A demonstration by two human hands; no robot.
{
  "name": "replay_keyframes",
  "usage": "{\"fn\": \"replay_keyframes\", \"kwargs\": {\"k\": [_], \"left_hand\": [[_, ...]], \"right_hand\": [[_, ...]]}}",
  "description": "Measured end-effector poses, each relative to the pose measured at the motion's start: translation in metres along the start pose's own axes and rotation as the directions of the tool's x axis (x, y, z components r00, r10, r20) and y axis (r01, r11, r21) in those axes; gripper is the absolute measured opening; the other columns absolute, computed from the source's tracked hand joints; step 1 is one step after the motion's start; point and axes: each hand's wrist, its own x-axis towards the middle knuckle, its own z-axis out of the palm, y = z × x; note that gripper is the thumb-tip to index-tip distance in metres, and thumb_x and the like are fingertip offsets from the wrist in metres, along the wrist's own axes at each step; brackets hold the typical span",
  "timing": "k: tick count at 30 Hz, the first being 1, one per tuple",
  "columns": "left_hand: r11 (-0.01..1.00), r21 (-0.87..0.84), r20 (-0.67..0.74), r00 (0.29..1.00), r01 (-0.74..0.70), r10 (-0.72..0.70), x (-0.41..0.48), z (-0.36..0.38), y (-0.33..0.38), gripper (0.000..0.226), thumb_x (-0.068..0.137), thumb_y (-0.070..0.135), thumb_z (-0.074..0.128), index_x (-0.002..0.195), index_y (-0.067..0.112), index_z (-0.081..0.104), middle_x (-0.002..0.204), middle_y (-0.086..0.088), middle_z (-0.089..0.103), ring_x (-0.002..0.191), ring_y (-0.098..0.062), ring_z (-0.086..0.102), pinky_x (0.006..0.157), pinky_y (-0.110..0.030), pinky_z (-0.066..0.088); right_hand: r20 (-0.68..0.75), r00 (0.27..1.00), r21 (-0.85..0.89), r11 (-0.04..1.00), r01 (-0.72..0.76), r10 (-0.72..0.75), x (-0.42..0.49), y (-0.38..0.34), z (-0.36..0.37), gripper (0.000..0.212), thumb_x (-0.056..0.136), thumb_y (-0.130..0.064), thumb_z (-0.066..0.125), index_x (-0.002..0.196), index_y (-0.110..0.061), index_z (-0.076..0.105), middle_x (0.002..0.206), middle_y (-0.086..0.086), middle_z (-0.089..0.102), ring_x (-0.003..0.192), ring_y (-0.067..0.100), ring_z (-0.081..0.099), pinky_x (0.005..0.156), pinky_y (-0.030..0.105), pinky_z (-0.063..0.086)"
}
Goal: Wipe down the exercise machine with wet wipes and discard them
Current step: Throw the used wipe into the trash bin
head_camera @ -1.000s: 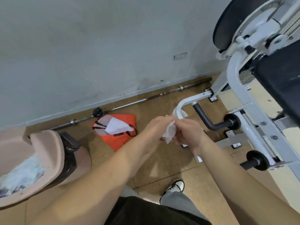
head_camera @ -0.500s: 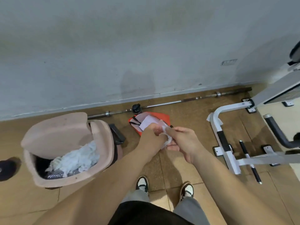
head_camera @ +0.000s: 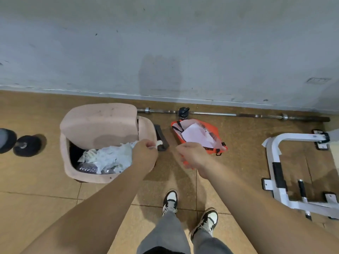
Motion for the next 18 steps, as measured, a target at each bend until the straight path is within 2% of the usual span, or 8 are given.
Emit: {"fn": "replay_keyframes", "kwargs": {"k": [2,4,7,9,12,14,16,18], "left_hand": [[0.995,-0.066,-0.114,0.99,0.074,-0.081,0.023,-0.017,-0.021,0.026,0.091,0.006,0.054,0.107,0.017,0.071,0.096,-0.005,0.068,0.091,-0.023,0.066,0.075,-0.024,0.045],[0.987,-0.121,-0.141,0.983,0.101,-0.118,0.043,-0.031,-0.033,0.033,0.094,0.005,0.052,0.124,0.011,0.067,0.114,-0.011,0.069,0.1,-0.026,0.064,0.078,-0.026,0.042],[0.987,-0.001,0.069,0.985,0.161,-0.161,0.065,-0.043,-0.05,0.053,0.094,0.008,0.061,0.146,0.007,0.049,0.139,-0.016,0.058,0.125,-0.035,0.058,0.088,-0.031,0.047],[0.975,0.134,0.225,0.953,0.178,-0.205,0.068,-0.045,-0.057,0.064,0.09,0.011,0.068,0.15,0.01,0.043,0.146,-0.014,0.052,0.131,-0.034,0.054,0.1,-0.033,0.048],[0.966,0.25,0.211,0.97,0.067,-0.122,0.067,-0.038,-0.053,0.054,0.083,0.027,0.061,0.137,0.025,0.059,0.14,-0.003,0.059,0.129,-0.029,0.055,0.107,-0.032,0.044],[0.983,0.184,0.211,0.977,-0.027,-0.013,0.052,-0.032,-0.02,0.04,0.09,0.023,0.056,0.129,0.026,0.065,0.129,0.0,0.065,0.12,-0.023,0.059,0.1,-0.028,0.048],[0.977,0.127,0.265,0.955,-0.172,0.134,0.028,-0.02,0.022,0.027,0.099,0.015,0.052,0.12,0.022,0.068,0.115,0.001,0.067,0.108,-0.019,0.061,0.087,-0.024,0.051],[0.947,0.066,0.306,0.91,-0.313,0.28,0.005,0.0,0.06,0.022,0.098,0.015,0.053,0.103,0.028,0.07,0.107,-0.001,0.071,0.1,-0.022,0.065,0.089,-0.032,0.055]], "right_hand": [[0.018,0.999,0.02,0.998,-0.052,0.051,0.008,-0.006,0.021,0.022,0.102,-0.023,0.059,0.115,-0.01,0.071,0.093,0.006,0.07,0.081,0.022,0.066,0.069,0.035,0.055],[0.05,0.99,0.096,0.986,-0.133,0.129,0.017,-0.016,0.041,0.024,0.102,-0.022,0.06,0.122,-0.013,0.069,0.097,0.006,0.075,0.083,0.022,0.071,0.067,0.034,0.06],[0.071,0.981,0.124,0.974,-0.19,0.182,0.025,-0.028,0.061,0.024,0.103,-0.021,0.059,0.125,-0.012,0.066,0.105,0.01,0.075,0.085,0.022,0.072,0.071,0.036,0.061],[0.068,0.98,0.118,0.974,-0.195,0.188,0.024,-0.033,0.066,0.023,0.104,-0.022,0.06,0.124,-0.013,0.066,0.107,0.01,0.076,0.088,0.021,0.073,0.071,0.035,0.062],[0.039,0.984,0.127,0.975,-0.18,0.176,0.018,-0.034,0.06,0.02,0.103,-0.022,0.061,0.119,-0.012,0.068,0.105,0.01,0.077,0.091,0.022,0.075,0.075,0.038,0.064],[-0.004,0.991,0.171,0.977,-0.131,0.133,0.014,-0.032,0.046,0.023,0.101,-0.019,0.061,0.121,-0.009,0.068,0.107,0.019,0.077,0.081,0.024,0.071,0.066,0.034,0.061],[-0.078,0.988,0.224,0.968,-0.112,0.132,0.007,-0.028,0.023,0.024,0.101,-0.015,0.058,0.121,-0.006,0.067,0.1,0.025,0.076,0.068,0.022,0.062,0.058,0.03,0.05],[-0.168,0.976,0.26,0.961,-0.095,0.142,-0.003,-0.022,-0.007,0.017,0.1,-0.013,0.056,0.111,-0.007,0.068,0.084,0.015,0.073,0.063,0.021,0.059,0.058,0.029,0.046]]}}
